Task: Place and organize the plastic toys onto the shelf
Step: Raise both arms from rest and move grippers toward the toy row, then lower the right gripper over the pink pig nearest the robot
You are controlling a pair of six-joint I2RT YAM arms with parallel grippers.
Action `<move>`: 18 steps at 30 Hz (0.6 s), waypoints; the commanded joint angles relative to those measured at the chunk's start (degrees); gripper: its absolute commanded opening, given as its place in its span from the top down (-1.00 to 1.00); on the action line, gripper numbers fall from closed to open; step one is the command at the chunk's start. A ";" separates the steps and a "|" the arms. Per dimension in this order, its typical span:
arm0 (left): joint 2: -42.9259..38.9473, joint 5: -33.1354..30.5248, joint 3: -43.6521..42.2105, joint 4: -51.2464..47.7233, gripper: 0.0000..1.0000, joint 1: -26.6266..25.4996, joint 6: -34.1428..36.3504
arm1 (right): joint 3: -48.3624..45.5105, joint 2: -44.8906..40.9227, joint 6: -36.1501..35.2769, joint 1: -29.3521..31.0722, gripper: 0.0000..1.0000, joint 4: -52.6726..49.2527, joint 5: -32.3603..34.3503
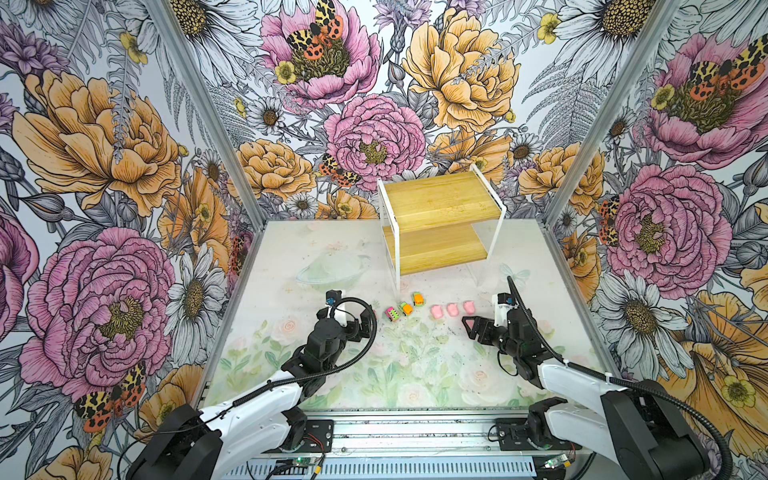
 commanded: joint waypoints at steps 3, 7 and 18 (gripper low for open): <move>-1.35 3.54 -2.67 3.17 -0.98 2.85 -3.09 | -1.09 2.59 0.60 2.83 -0.67 6.03 8.68; -1.06 5.06 -2.75 3.07 -0.98 3.82 -3.12 | 0.31 5.08 0.22 2.97 -0.62 5.09 9.76; 0.14 7.51 -1.47 1.92 -0.98 4.66 -2.58 | 4.17 12.59 -0.48 3.38 -0.40 3.79 8.41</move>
